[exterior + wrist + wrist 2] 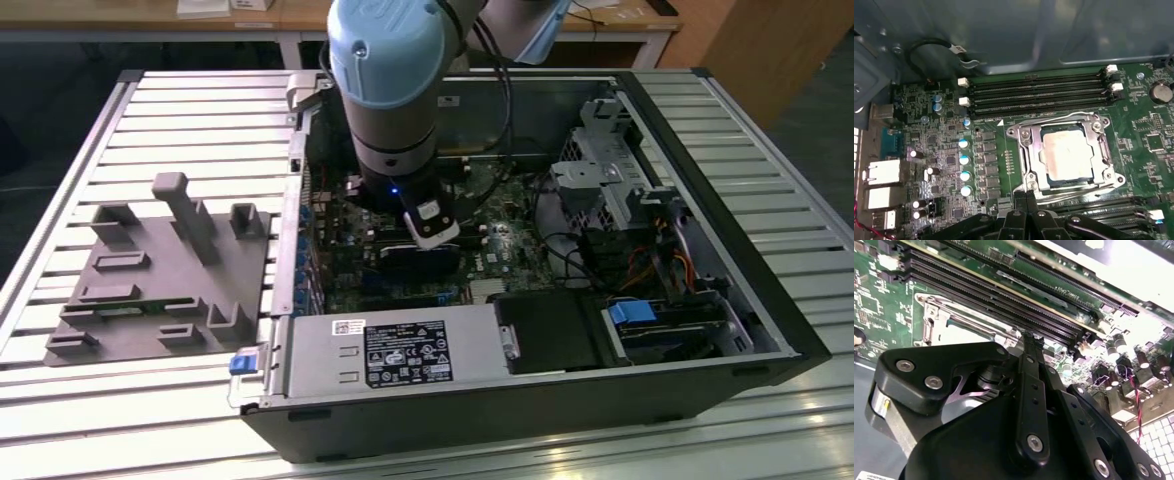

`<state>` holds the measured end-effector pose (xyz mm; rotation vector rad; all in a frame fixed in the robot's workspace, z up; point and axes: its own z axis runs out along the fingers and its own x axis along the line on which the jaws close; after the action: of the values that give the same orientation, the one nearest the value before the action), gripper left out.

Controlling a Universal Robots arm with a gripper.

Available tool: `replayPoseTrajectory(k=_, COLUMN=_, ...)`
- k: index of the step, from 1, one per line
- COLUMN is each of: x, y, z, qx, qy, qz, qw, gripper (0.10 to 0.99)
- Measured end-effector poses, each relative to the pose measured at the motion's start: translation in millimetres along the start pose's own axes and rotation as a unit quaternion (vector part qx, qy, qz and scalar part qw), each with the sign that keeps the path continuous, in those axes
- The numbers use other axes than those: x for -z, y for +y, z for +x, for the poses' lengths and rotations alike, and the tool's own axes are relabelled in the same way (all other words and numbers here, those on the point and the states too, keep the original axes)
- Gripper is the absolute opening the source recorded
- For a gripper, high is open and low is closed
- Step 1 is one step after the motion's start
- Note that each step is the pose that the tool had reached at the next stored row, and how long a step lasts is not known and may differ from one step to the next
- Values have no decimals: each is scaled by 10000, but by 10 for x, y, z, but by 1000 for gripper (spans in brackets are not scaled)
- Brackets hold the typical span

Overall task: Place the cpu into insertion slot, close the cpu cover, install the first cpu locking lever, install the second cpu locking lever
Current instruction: 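Install the second cpu locking lever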

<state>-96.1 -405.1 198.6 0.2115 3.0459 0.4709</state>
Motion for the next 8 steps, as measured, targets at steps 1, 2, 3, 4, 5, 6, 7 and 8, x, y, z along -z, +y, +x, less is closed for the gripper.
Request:
replayPoseTrajectory(k=1, x=-5, y=-2, z=6, qx=-1, qy=3, qz=-21, qw=10000, gripper=102)
replayPoseTrajectory(k=2, x=-10, y=-5, z=14, qx=-3, qy=6, qz=-44, qw=10000, gripper=102)
replayPoseTrajectory(k=3, x=-16, y=-8, z=21, qx=-5, qy=8, qz=-63, qw=10000, gripper=102)
replayPoseTrajectory(k=4, x=-22, y=-11, z=26, qx=-6, qy=11, qz=-80, qw=10000, gripper=102)
replayPoseTrajectory(k=5, x=-29, y=-13, z=28, qx=-6, qy=12, qz=-92, qw=10000, gripper=102)
replayPoseTrajectory(k=6, x=-36, y=-15, z=29, qx=-7, qy=13, qz=-102, qw=9999, gripper=102)
replayPoseTrajectory(k=7, x=-43, y=-18, z=30, qx=-8, qy=14, qz=-112, qw=9999, gripper=102)
replayPoseTrajectory(k=8, x=-49, y=-20, z=31, qx=-10, qy=16, qz=-122, qw=9999, gripper=102)
